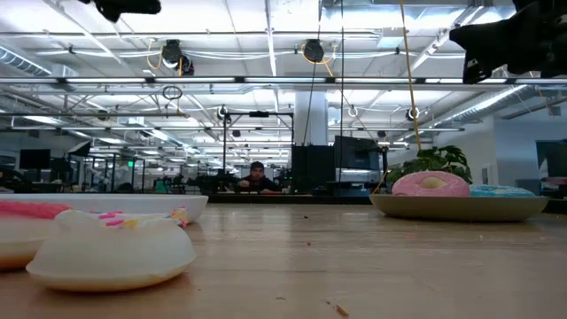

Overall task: Pick & Place donuts
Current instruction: Put the small brown donut on the white plate

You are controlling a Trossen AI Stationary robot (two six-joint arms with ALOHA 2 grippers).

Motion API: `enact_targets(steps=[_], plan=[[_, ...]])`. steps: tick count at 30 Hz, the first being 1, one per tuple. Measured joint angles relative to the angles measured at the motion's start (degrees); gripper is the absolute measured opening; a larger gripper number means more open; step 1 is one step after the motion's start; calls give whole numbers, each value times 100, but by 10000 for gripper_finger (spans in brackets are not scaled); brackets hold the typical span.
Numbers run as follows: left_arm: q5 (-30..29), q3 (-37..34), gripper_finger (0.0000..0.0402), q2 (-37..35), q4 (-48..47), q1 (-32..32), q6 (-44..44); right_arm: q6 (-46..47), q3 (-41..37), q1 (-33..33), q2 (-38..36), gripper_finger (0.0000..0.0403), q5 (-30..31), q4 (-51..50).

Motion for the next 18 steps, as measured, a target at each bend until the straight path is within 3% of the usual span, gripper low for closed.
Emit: enact_targets(steps=[3, 8, 13, 18], plan=[[-32, 1040, 26, 810, -1444, -389, -1027, -93, 0, 0, 2, 0, 9, -390], [245, 2548, 26, 2009, -2950, -752, -2219, -168, 0, 0, 3, 0, 99, -1151], [435, 3762, 26, 3061, -3888, -1095, -2265, -110, 0, 0, 11, 0, 93, -1087], [726, 4390, 26, 3915, -4435, -1361, -2617, 82, 0, 0, 11, 0, 93, -632]])
